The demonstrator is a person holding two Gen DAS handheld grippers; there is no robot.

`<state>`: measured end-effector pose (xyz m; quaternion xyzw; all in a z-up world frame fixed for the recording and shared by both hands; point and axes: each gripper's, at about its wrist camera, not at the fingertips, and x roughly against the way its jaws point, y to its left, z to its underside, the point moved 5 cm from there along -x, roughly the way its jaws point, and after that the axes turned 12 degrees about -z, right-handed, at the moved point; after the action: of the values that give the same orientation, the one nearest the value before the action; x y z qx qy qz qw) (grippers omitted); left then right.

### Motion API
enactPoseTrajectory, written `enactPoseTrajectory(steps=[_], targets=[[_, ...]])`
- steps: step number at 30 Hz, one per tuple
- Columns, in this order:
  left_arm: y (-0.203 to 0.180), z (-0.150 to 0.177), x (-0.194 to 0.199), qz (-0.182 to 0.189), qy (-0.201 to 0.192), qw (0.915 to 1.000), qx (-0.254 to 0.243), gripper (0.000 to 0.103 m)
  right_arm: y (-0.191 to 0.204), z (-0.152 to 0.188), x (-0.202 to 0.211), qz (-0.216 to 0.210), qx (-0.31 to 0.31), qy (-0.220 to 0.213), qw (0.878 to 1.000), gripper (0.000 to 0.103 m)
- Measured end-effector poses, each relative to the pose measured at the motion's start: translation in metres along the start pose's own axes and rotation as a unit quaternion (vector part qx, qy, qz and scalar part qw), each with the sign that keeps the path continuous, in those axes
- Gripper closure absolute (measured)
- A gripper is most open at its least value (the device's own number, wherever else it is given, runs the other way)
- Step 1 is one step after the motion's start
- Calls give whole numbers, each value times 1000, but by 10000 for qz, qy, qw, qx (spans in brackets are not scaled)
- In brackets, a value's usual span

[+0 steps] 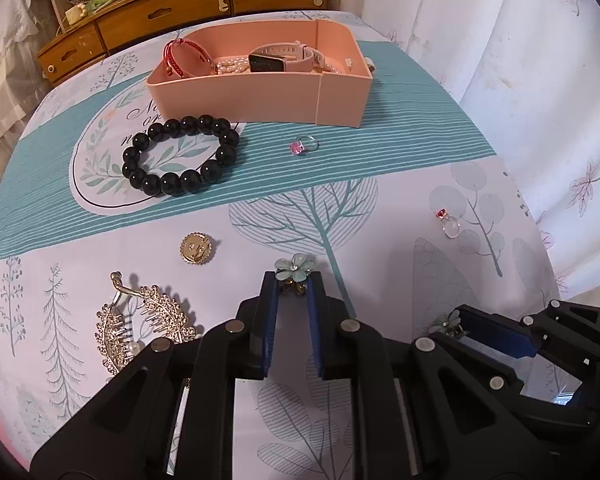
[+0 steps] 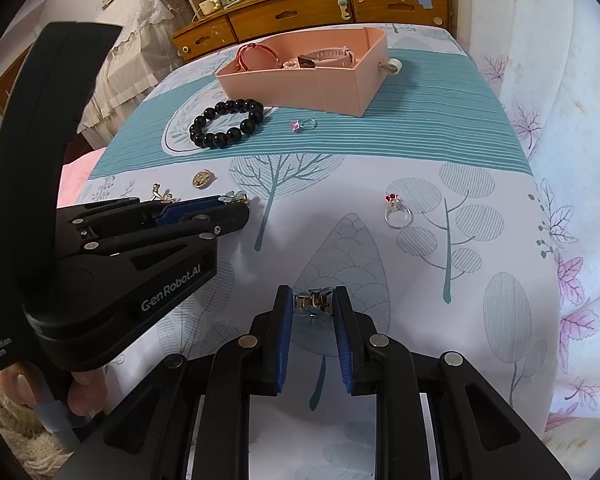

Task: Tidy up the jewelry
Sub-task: 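Grasp the flower brooch with the left gripper while the right gripper grasps a small silver earring, then carry the brooch and earring with both grippers over the pink box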

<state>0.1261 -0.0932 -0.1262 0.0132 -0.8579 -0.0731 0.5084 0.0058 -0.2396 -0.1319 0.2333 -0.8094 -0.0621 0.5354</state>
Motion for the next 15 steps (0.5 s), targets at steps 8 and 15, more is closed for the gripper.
enactPoseTrajectory(steps=[8, 15], targets=[[4, -1, 20, -117, -351, 9993, -50, 91, 11, -7, 13, -100, 168, -338, 9992, 83], [20, -4, 47, -109, -612, 9981, 51, 91, 37, -15, 38, -327, 570, -832, 9944, 83]])
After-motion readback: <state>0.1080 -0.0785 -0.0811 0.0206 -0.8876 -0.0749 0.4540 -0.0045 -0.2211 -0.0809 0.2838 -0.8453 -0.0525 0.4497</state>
